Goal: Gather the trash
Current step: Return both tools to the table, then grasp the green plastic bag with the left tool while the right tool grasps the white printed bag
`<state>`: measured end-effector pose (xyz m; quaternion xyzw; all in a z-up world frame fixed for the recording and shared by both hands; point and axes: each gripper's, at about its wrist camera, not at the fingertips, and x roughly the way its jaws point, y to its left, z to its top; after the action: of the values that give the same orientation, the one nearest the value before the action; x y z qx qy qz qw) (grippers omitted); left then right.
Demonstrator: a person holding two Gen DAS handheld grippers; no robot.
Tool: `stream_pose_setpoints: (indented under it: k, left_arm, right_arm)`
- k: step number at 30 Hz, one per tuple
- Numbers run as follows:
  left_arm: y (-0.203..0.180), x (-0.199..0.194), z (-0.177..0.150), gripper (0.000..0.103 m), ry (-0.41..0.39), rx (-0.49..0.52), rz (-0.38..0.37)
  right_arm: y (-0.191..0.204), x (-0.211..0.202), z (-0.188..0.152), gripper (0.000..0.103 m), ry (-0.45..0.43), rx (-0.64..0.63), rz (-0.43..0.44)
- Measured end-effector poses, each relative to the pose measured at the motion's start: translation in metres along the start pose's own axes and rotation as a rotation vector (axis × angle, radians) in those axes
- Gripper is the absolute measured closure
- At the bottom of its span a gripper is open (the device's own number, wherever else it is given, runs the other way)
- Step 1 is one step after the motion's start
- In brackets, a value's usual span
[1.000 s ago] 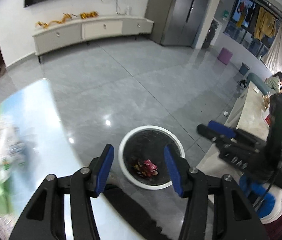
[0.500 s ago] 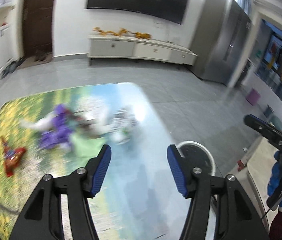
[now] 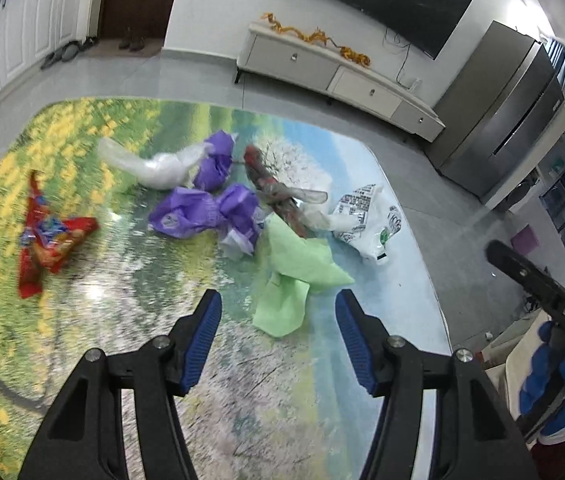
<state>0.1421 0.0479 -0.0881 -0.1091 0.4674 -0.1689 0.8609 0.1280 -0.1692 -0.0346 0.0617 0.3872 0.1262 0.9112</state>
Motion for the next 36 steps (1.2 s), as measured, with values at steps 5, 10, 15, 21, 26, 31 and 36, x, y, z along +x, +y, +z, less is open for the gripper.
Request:
stream_pose_setpoints:
  k: [5, 10, 15, 21, 26, 31, 36]
  left_arm:
    - [-0.007, 0.027, 0.013, 0.046, 0.027, -0.034, -0.031]
    - [-0.010, 0.047, 0.023, 0.046, 0.040, -0.047, -0.031]
    - [-0.014, 0.060, 0.024, 0.046, 0.062, -0.045, -0.031]
    - [-0.019, 0.069, 0.019, 0.046, 0.070, -0.027, -0.017]
    - [-0.026, 0.069, 0.013, 0.052, 0.054, -0.008, -0.017]
    - [-0.027, 0.064, 0.008, 0.071, 0.051, -0.031, -0.058]
    - [-0.028, 0.054, -0.001, 0.075, 0.045, -0.044, -0.079]
  right_arm:
    - [-0.006, 0.038, 0.010, 0.052, 0.041, 0.036, 0.042]
    - [-0.012, 0.068, 0.019, 0.052, 0.069, 0.061, 0.077]
    - [-0.015, 0.093, 0.017, 0.052, 0.108, 0.082, 0.110]
    - [-0.018, 0.112, 0.010, 0.052, 0.149, 0.099, 0.143]
    - [-0.023, 0.109, 0.006, 0.060, 0.150, 0.116, 0.181]
    - [-0.027, 0.100, -0.004, 0.075, 0.149, 0.148, 0.228]
    - [-0.025, 0.086, -0.016, 0.078, 0.146, 0.161, 0.255]
